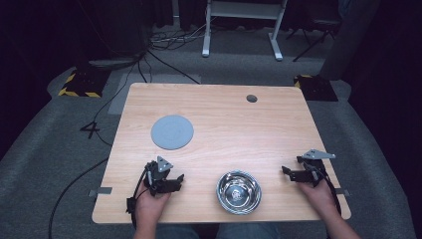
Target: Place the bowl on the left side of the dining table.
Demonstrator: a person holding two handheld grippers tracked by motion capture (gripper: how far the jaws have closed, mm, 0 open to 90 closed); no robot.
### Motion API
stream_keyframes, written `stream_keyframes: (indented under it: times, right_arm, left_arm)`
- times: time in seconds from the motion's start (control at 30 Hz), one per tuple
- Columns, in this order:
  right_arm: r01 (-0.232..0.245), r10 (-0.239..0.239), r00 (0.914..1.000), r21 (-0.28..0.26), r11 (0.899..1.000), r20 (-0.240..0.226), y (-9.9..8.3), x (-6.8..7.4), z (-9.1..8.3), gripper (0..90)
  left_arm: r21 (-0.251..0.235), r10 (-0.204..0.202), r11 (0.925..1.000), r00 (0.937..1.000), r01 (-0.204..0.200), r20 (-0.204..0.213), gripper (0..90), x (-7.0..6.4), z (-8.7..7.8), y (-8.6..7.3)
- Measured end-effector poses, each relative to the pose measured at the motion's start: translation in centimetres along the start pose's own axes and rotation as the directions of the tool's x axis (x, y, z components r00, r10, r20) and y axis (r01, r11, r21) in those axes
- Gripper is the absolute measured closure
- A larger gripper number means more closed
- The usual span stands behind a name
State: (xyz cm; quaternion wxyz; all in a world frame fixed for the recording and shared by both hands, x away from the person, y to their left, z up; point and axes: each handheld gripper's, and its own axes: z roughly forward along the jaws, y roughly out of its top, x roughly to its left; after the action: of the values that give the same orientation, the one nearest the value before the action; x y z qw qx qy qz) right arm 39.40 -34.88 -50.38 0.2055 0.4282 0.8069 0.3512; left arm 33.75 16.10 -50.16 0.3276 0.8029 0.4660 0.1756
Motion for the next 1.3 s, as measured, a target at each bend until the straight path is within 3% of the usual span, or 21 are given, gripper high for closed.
stream_keyframes:
  times: [0.43,0.53,0.67,0.77,1.03,1.13,1.3]
  right_arm:
    - [-0.001,0.001,1.0,0.001,1.0,0.0,0.0,0.0,0.0,17.8]
    - [-0.002,0.002,1.0,0.0,1.0,0.0,0.0,0.0,0.0,17.8]
    - [-0.002,0.002,1.0,0.0,1.0,0.0,0.0,0.0,0.0,17.8]
    - [-0.002,0.002,1.0,0.0,1.0,0.0,0.0,0.0,0.0,17.8]
    - [-0.002,0.002,1.0,0.0,1.0,0.0,0.0,0.0,0.0,17.8]
    - [-0.002,0.002,1.0,0.0,1.0,0.0,0.0,0.0,0.0,17.8]
    - [-0.001,0.001,1.0,0.0,1.0,0.0,0.0,0.0,0.0,17.8]
  left_arm:
    - [0.009,0.001,1.0,1.0,-0.001,0.001,23.9,0.0,-0.2,0.0]
    - [0.008,-0.023,0.9997,0.9997,0.023,-0.002,28.8,0.0,-0.4,-0.1]
    - [-0.009,-0.047,0.9988,0.9989,0.047,0.001,26.3,-0.1,-0.8,-0.3]
    - [-0.034,-0.055,0.9979,0.9983,0.054,-0.018,25.1,-0.6,-1.3,-0.2]
    - [-0.034,-0.086,0.9958,0.996,0.085,-0.026,25.2,-2.3,-3.1,1.3]
    - [-0.027,-0.108,0.9938,0.9941,0.108,0.01,25.4,-3.0,-3.8,2.1]
    - [-0.034,-0.106,0.9938,0.9943,0.106,0.017,25.4,-4.4,-4.8,3.4]
